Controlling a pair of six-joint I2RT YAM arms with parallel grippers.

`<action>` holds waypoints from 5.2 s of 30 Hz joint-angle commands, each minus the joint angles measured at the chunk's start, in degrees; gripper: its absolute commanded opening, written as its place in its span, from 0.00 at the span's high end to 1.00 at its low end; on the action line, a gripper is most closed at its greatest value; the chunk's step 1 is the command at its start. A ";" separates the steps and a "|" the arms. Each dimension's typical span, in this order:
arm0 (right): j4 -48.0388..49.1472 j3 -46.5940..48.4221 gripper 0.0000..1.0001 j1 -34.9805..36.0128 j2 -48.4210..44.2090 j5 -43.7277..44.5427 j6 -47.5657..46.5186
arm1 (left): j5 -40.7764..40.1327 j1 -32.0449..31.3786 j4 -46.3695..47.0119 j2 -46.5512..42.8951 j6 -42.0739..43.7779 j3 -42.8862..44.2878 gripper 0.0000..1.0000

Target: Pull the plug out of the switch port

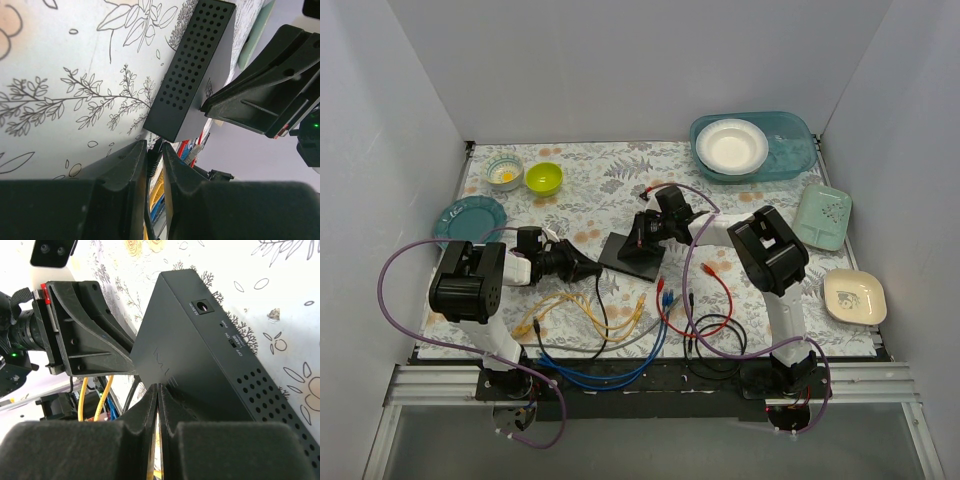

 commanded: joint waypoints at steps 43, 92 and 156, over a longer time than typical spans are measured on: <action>-20.21 -1.36 0.79 7.69 -21.61 35.03 -15.95 | -32.50 2.60 -40.56 -25.76 4.72 9.21 0.84; -50.80 -21.66 0.76 3.21 -83.43 61.60 -14.90 | -51.11 -67.27 -32.65 11.42 -6.87 29.71 0.68; -43.42 -27.99 0.76 3.04 -76.40 50.17 -13.41 | -54.48 -42.67 -55.06 -16.63 -23.05 10.90 0.97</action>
